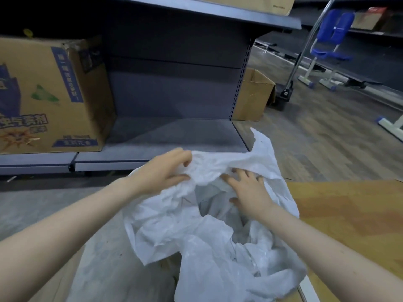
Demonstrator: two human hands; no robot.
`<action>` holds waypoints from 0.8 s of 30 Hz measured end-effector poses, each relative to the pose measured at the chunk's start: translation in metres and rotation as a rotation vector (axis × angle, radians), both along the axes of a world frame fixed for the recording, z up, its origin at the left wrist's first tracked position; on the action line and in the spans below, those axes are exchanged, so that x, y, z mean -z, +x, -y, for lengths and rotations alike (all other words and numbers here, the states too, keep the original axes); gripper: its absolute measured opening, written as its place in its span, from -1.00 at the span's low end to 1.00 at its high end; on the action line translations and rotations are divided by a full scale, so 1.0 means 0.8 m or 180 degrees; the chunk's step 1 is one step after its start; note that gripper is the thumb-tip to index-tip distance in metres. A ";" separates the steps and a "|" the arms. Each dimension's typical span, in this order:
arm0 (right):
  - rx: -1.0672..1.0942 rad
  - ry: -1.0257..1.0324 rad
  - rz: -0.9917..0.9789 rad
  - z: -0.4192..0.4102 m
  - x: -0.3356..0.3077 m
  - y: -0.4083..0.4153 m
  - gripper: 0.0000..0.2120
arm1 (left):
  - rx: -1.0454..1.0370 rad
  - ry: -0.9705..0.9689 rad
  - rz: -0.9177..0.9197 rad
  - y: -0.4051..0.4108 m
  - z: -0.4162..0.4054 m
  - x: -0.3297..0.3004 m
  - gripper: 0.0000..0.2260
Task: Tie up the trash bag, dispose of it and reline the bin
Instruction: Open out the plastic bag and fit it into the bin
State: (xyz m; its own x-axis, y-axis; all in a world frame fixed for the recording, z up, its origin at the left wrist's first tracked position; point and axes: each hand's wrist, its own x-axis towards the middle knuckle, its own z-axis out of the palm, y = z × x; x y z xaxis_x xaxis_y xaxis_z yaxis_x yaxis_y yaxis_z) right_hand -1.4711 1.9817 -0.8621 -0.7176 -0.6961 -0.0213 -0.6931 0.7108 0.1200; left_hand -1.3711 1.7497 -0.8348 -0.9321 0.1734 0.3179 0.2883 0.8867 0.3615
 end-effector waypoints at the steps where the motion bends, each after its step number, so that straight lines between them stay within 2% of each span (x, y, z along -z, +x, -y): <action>1: -0.0024 -0.0113 -0.0045 -0.003 -0.003 -0.005 -0.43 | -0.0071 0.0459 0.0034 -0.003 0.002 -0.008 -0.79; 4: -0.0138 -0.0313 -0.0199 -0.012 -0.008 -0.022 -0.59 | -0.0326 0.1428 0.0317 -0.012 0.011 -0.027 -0.75; 7: -0.0519 -0.0217 -0.0100 -0.025 -0.009 -0.037 -0.74 | -0.0607 0.1350 0.0245 -0.015 0.026 -0.031 -0.72; 8: -0.0652 -0.0218 -0.0036 -0.029 -0.011 -0.041 -0.77 | -0.0787 0.1062 0.0070 -0.016 0.036 -0.027 -0.72; 11: -0.0775 -0.0055 0.0031 -0.038 -0.021 -0.044 -0.77 | -0.1318 -0.0605 -0.0267 -0.014 0.061 -0.010 -0.75; 14: -0.0777 0.0172 -0.0146 -0.035 -0.020 -0.042 -0.72 | -0.1456 -0.1867 0.0656 -0.016 0.063 0.016 -0.62; 15: -0.0832 0.0142 -0.0268 -0.033 -0.019 -0.037 -0.73 | -0.1421 -0.2037 0.0994 -0.019 0.063 0.025 -0.60; 17: -0.0825 -0.0090 -0.0465 -0.026 -0.017 -0.025 -0.71 | -0.1415 -0.1591 0.1345 -0.024 0.060 0.031 -0.64; 19: -0.0788 -0.0714 -0.0502 -0.018 -0.019 -0.007 -0.65 | -0.1404 -0.0870 0.0934 -0.027 0.058 0.027 -0.72; 21: -0.0969 -0.1322 -0.0177 -0.003 -0.026 0.023 -0.52 | -0.1271 -0.0791 -0.0203 -0.026 0.055 0.020 -0.80; 22: -0.1030 -0.1368 0.0268 0.005 -0.029 0.042 -0.39 | -0.1100 -0.0900 -0.0673 -0.025 0.053 0.016 -0.84; 24: -0.0828 -0.0818 0.1516 0.019 -0.033 0.082 -0.19 | -0.0628 -0.1349 -0.1040 -0.025 0.052 0.014 -0.80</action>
State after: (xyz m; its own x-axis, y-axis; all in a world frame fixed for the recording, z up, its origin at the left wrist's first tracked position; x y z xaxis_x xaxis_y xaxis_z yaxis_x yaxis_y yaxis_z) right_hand -1.4053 1.9664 -0.8359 -0.4758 -0.8731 -0.1064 -0.7835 0.4757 -0.3998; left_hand -1.3909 1.7084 -0.8460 -0.8247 0.1812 0.5357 0.1396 0.9832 -0.1176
